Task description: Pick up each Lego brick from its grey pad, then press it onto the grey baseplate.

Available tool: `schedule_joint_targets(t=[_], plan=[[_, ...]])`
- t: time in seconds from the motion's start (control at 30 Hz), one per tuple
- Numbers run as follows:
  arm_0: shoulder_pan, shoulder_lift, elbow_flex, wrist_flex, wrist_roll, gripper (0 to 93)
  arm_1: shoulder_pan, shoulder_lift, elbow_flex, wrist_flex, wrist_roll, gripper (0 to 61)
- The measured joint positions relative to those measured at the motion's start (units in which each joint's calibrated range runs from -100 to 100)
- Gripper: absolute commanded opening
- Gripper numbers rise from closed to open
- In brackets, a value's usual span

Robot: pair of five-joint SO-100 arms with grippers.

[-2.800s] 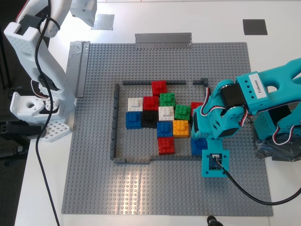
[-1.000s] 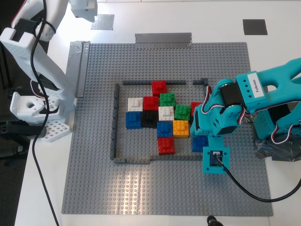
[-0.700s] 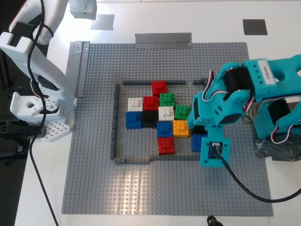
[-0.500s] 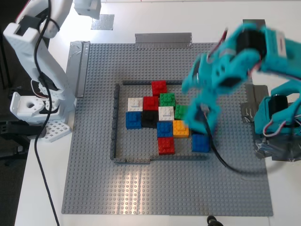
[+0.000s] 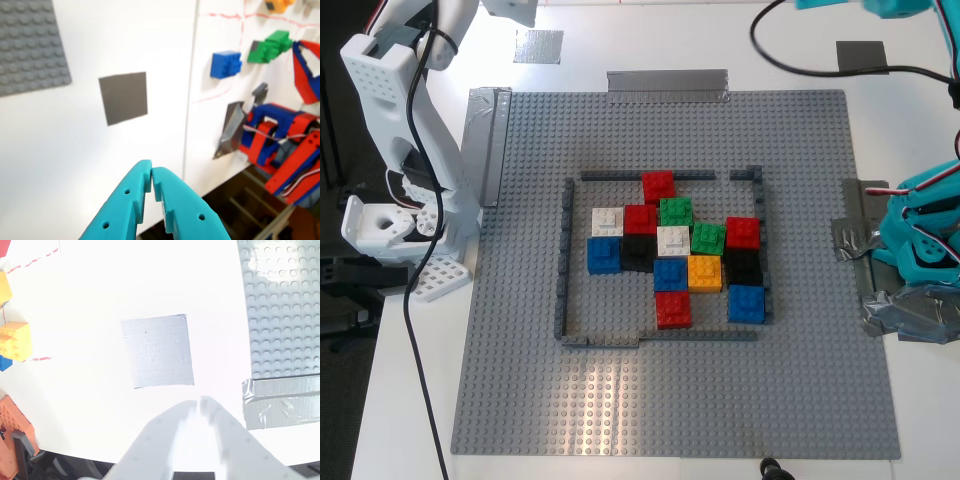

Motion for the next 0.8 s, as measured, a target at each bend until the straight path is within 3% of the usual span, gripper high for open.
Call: schedule_joint_targets(t=[0.2,0.5,0.8], plan=[[6.14,0.42,0.88,0.00,0.00,0.0,-0.82,0.00,-0.10,0.24,0.00,0.1],[6.14,0.59,10.83,-0.35,0.00,0.0,-1.27,0.00,-0.10,0.24,0.00,0.1],[5.25,0.59,11.61,-0.87,0.00,0.0,-3.00,0.00,0.48,-0.48,-0.78,0.1]])
